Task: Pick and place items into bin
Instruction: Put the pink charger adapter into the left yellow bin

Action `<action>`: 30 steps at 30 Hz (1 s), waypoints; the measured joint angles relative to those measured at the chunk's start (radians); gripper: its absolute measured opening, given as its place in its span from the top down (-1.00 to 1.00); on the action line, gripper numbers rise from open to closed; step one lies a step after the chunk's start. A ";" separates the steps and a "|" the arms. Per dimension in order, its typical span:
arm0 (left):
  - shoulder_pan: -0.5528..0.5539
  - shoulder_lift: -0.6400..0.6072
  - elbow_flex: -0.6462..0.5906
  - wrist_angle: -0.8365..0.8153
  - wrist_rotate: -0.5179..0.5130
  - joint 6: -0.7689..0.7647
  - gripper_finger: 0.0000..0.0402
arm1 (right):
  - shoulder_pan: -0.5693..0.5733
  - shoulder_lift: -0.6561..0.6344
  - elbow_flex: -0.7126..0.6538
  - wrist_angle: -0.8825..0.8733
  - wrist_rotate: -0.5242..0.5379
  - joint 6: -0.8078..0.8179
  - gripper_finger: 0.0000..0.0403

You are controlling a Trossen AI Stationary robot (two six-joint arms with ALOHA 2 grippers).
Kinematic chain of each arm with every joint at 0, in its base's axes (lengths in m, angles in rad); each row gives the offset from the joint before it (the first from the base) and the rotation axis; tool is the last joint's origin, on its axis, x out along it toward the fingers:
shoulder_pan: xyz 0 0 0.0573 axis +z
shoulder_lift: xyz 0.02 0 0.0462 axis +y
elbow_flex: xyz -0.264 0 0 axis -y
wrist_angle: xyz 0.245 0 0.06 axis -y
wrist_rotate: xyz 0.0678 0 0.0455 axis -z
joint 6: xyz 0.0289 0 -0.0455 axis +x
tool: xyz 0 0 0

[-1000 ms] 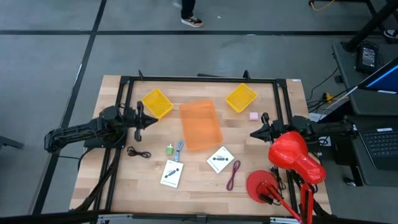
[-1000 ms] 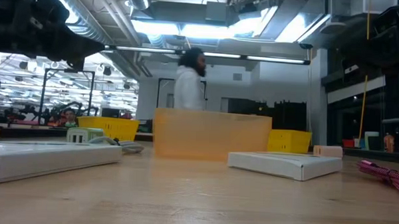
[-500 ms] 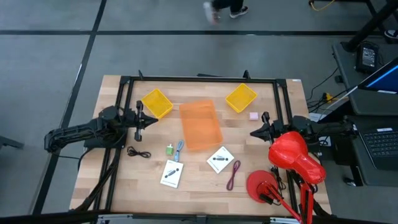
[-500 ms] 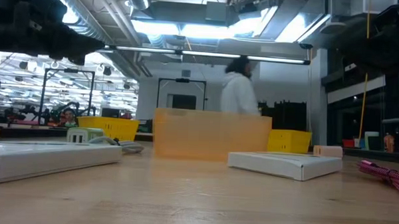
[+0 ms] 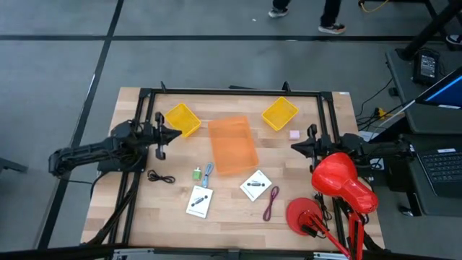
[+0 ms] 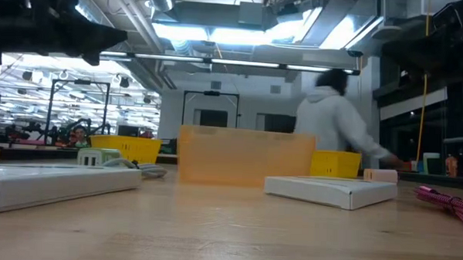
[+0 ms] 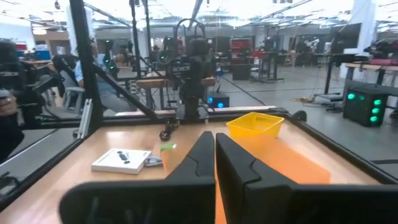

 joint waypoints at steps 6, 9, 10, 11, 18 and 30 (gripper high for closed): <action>0.000 0.131 0.048 0.000 -0.026 -0.010 0.99 | -0.002 0.024 0.042 -0.009 0.012 -0.002 1.00; 0.000 0.198 0.078 0.006 -0.026 -0.028 0.99 | -0.002 0.065 0.096 -0.014 0.034 -0.022 1.00; 0.000 0.220 0.088 0.014 -0.026 -0.028 0.99 | -0.002 0.084 0.113 -0.019 0.035 -0.030 1.00; 0.000 0.242 0.095 0.029 -0.026 -0.028 0.99 | -0.002 0.103 0.128 -0.025 0.035 -0.040 1.00; 0.000 0.386 0.142 0.083 -0.025 -0.028 0.99 | -0.005 0.301 0.211 -0.064 0.035 -0.050 1.00; 0.000 0.492 0.156 0.090 0.049 -0.043 0.99 | -0.107 0.560 0.444 -0.481 0.042 0.139 1.00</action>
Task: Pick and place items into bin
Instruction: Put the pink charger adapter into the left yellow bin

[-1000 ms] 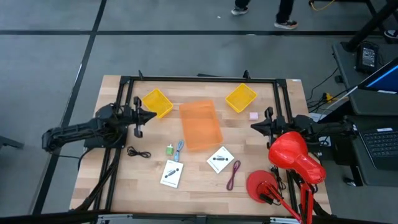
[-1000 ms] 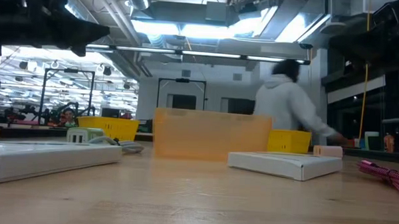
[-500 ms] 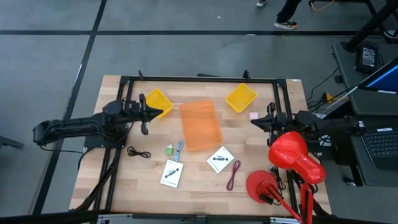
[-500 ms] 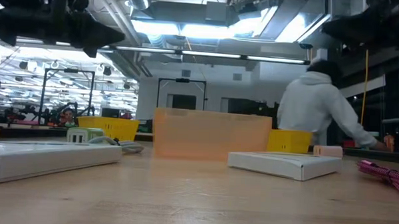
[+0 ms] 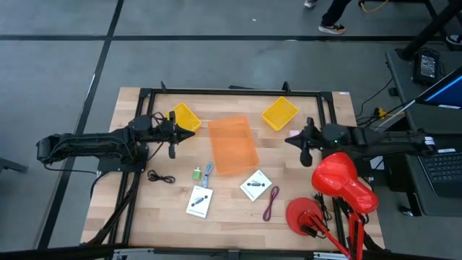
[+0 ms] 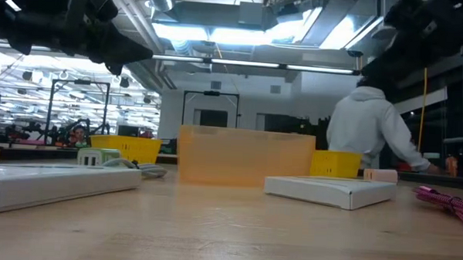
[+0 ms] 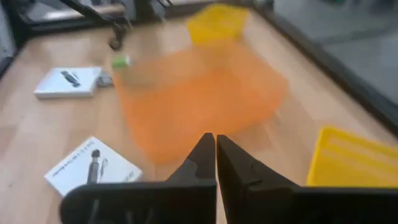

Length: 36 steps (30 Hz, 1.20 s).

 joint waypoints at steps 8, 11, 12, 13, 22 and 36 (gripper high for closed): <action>0.000 0.000 0.000 0.000 -0.002 0.025 0.99 | -0.051 0.148 0.060 -0.091 -0.015 0.023 1.00; 0.000 0.000 0.000 0.000 -0.002 0.031 0.99 | -0.073 0.190 0.082 -0.105 -0.033 0.023 1.00; 0.000 0.000 0.000 0.000 -0.002 0.031 0.99 | -0.081 0.202 0.092 -0.115 -0.050 0.020 1.00; 0.000 0.000 0.000 0.000 -0.002 0.031 0.99 | -0.089 0.214 0.102 -0.125 -0.064 0.020 1.00; 0.000 0.000 0.000 -0.027 -0.002 -0.026 0.99 | -0.167 0.300 0.202 -0.279 -0.164 0.026 1.00; 0.000 0.000 0.000 -0.031 -0.002 0.019 0.99 | -0.241 0.432 0.228 -0.339 -0.164 0.050 1.00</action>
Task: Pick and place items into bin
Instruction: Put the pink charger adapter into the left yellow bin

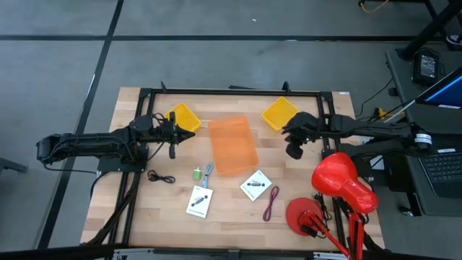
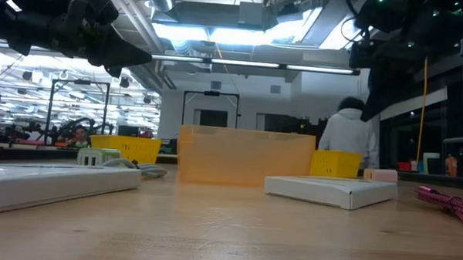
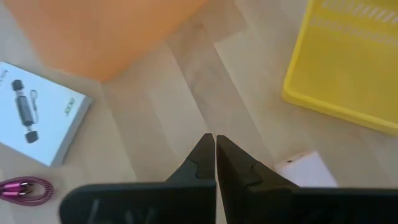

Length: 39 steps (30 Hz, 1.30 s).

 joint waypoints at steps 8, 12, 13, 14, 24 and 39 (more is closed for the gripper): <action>0.000 0.000 0.000 0.001 -0.001 -0.002 0.99 | -0.022 0.037 0.000 -0.011 0.000 -0.002 0.89; 0.000 0.000 0.000 0.021 -0.005 -0.002 0.99 | -0.022 0.039 0.007 -0.029 0.009 -0.007 0.80; 0.000 0.000 0.000 0.030 -0.005 -0.002 0.99 | -0.022 0.037 0.013 -0.037 0.017 -0.007 0.78; 0.000 0.000 0.000 0.037 -0.005 0.001 0.99 | -0.022 0.034 0.014 -0.040 0.025 -0.007 0.76; 0.000 0.000 0.000 0.048 -0.005 0.070 0.99 | -0.055 0.047 0.014 -0.030 0.030 0.008 0.74; 0.000 0.000 0.000 0.113 -0.013 0.128 0.99 | -0.056 0.181 0.193 -0.357 0.101 0.103 0.74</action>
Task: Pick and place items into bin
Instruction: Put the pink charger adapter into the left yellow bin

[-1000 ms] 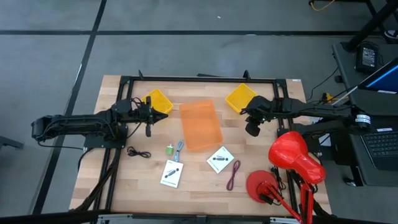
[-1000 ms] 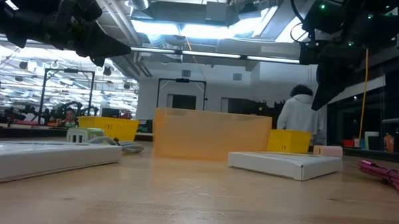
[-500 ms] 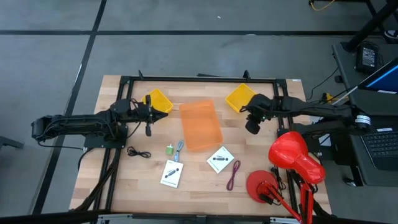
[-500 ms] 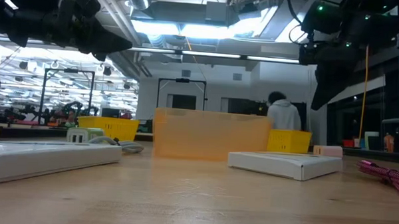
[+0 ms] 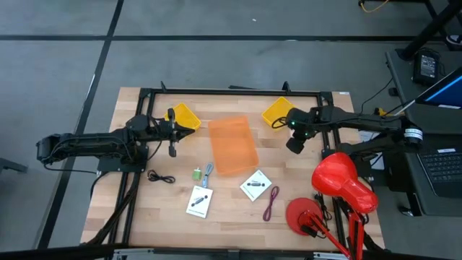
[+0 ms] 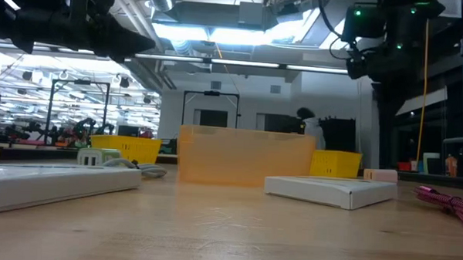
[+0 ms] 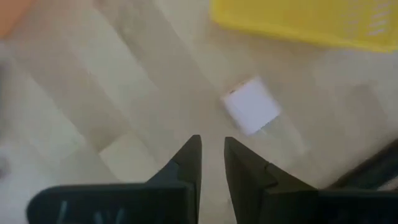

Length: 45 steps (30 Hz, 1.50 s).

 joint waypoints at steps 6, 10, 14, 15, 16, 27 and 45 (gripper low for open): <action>0.000 0.000 0.000 0.000 0.000 0.000 0.99 | -0.009 0.048 0.009 -0.010 0.001 -0.051 0.74; 0.000 0.000 0.000 0.000 0.000 0.000 0.99 | -0.009 0.091 0.010 -0.017 0.017 -0.062 0.73; 0.000 0.000 0.000 0.000 -0.013 0.000 0.99 | -0.009 0.137 0.010 0.001 0.041 -0.133 0.67; 0.000 0.000 0.000 0.000 -0.013 0.000 0.99 | -0.009 0.150 0.010 0.007 0.049 -0.145 0.62; 0.000 0.000 0.000 0.000 -0.013 0.000 0.99 | -0.009 0.161 0.010 0.010 0.059 -0.161 0.57; 0.000 0.000 0.000 0.000 -0.013 0.000 0.99 | -0.008 0.227 0.009 0.013 0.106 -0.318 -0.23; 0.000 0.000 0.000 -0.006 -0.013 0.000 0.99 | -0.027 0.243 0.009 0.078 0.127 -0.497 -0.49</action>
